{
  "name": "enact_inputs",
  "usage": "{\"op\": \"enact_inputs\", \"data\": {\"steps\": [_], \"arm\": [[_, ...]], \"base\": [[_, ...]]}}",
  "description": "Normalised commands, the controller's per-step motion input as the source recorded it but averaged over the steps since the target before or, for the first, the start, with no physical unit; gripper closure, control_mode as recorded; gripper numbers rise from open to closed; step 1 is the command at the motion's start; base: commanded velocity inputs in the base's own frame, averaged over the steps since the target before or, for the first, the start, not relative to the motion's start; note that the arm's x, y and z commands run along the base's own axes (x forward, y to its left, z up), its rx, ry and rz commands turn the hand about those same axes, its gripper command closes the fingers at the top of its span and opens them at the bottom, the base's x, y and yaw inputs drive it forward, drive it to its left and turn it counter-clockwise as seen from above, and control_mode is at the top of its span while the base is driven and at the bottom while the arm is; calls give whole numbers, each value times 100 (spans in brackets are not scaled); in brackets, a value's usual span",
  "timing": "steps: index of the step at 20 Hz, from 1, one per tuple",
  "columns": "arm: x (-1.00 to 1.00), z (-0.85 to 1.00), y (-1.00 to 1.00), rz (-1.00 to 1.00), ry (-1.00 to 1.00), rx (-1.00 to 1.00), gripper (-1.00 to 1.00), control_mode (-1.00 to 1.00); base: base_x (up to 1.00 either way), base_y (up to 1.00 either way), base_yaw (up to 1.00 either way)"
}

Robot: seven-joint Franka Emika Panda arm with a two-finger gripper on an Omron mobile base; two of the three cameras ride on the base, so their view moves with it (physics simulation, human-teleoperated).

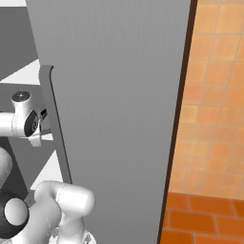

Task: Take the meat container that has the fish and place it on the second highest rack of the freezer. Then take the vegetable container that has the broccoli and lemon and place it on the highest rack of the freezer.

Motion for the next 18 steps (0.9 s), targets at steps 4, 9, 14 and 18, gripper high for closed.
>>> {"op": "enact_inputs", "data": {"steps": [4,9,14,18], "arm": [[86,-13,0,0,0,5,100,-100],[71,-30,11,0,2,2,100,-100],[52,-38,21,0,0,0,100,-100],[8,-25,29,0,0,0,-100,-100]], "base": [[0,0,0],[0,0,0],[0,0,0],[0,0,0]]}}
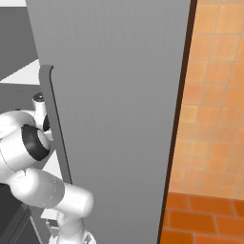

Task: Take the meat container that has the fish and place it on the second highest rack of the freezer. Then take the vegetable container that has the broccoli and lemon and place it on the highest rack of the freezer.

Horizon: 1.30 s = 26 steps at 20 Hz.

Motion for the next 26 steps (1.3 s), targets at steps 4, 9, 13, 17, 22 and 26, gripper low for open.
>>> {"op": "enact_inputs", "data": {"steps": [4,9,13,17,22,26], "arm": [[-16,10,6,-1,-12,0,-100,-100],[-90,90,-15,0,-31,0,-100,-100],[-99,100,-4,0,-6,0,-100,-100],[-100,93,0,0,5,0,-100,-100],[-100,58,-9,3,17,-3,-100,-100],[-100,66,-45,12,11,-10,-100,-100]], "base": [[0,0,0],[0,0,0],[0,0,0],[0,0,0],[0,0,0],[0,0,0]]}}
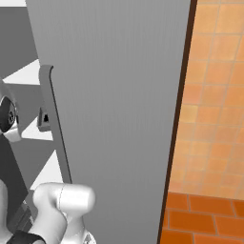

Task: Take the meat container that has the fish and place it on the second highest rack of the freezer. Then take the vegetable container that has the broccoli and lemon and place it on the highest rack of the freezer.

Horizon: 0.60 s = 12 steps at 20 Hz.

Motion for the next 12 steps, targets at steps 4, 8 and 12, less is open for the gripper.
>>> {"op": "enact_inputs", "data": {"steps": [4,8,12], "arm": [[-69,99,-53,26,7,-15,-100,-100],[-64,88,-53,35,1,-22,-100,-100],[-74,29,-64,36,0,-29,-100,-100]], "base": [[0,0,0],[0,0,0],[0,0,0]]}}
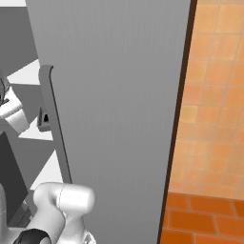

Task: Take the meat container that has the fish and place it on the second highest rack of the freezer. Then take the vegetable container that has the broccoli and lemon and place it on the highest rack of the freezer.

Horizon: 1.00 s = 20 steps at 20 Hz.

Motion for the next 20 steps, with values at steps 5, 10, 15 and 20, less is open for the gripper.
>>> {"op": "enact_inputs", "data": {"steps": [5,10,15,20], "arm": [[-16,-5,-50,24,5,-17,-100,-100],[16,-29,-4,4,2,-6,-100,-100],[5,-10,0,0,1,-1,-100,100],[0,0,0,0,0,0,-100,100]], "base": [[0,0,0],[0,0,0],[-6,-12,1],[-19,-49,53]]}}
